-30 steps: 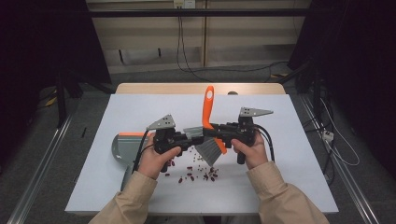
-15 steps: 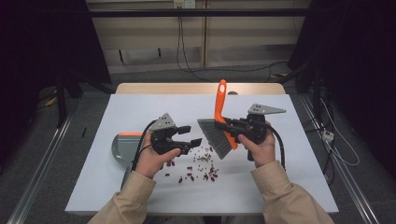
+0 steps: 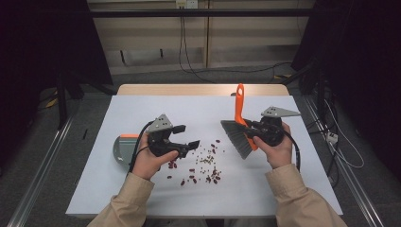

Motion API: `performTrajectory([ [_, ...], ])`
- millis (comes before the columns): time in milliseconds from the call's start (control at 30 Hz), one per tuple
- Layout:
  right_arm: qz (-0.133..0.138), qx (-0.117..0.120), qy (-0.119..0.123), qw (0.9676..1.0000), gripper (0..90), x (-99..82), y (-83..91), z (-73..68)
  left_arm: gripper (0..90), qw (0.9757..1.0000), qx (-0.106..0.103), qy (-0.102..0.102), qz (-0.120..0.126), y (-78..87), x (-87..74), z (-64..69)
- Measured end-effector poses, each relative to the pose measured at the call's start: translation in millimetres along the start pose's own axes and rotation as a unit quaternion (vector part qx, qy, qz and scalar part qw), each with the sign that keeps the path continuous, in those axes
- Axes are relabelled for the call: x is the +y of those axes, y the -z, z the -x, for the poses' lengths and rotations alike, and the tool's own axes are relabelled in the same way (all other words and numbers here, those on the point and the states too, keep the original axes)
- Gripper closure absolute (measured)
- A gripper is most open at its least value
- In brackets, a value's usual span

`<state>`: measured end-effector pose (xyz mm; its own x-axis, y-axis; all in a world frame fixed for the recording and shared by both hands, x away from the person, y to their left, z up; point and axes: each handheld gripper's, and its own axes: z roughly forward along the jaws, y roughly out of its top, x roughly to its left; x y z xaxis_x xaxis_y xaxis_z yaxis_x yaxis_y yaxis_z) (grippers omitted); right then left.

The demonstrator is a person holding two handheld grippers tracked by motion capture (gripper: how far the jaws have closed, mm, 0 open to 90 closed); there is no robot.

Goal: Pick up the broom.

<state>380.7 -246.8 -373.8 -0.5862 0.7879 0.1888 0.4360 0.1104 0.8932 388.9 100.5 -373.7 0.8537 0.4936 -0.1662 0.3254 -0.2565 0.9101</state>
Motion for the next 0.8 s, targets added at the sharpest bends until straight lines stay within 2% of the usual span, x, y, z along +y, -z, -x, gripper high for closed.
performTrajectory([
  [100, -0.007, -0.018, -0.005, 0.9998, 70.7, -4.2, 2.8, 5.9, 17.8, 1.0, 0.003, 0.003, 0.003, 3.2, -0.6, -2.4],
  [167, -0.015, -0.035, 0.002, 0.9993, 70.7, -6.0, 4.1, 7.9, 17.3, 0.9999, 0.007, 0.006, 0.005, 5.3, -1.0, -4.3],
  [267, -0.024, -0.045, 0.002, 0.9987, 70.8, -8.3, 6.5, 11.9, 17.1, 0.9999, 0.009, 0.008, 0.006, 8.0, -1.4, -6.3],
  [400, -0.04, -0.076, 0.012, 0.9963, 70.8, -10.1, 8.8, 15.1, 16.7, 0.9998, 0.016, 0.007, 0.006, 10.7, -2.2, -8.8],
  [567, -0.056, -0.088, 0.005, 0.9945, 70.8, -15.7, 5.6, 20.9, 16.5, 0.9997, 0.023, 0.006, 0.008, 14.5, -2.7, -11.5],
  [633, -0.06, -0.088, 0.008, 0.9943, 70.7, -17.8, 2.2, 22.9, 14.4, 0.9994, 0.033, 0.004, 0.006, 16.3, -2.8, -12.6],
  [800, -0.071, -0.098, 0.009, 0.9926, 70.7, -21.2, -9.6, 24.2, 14.2, 0.9992, 0.039, 0.004, 0.011, 21.5, -3.1, -15.8],
])
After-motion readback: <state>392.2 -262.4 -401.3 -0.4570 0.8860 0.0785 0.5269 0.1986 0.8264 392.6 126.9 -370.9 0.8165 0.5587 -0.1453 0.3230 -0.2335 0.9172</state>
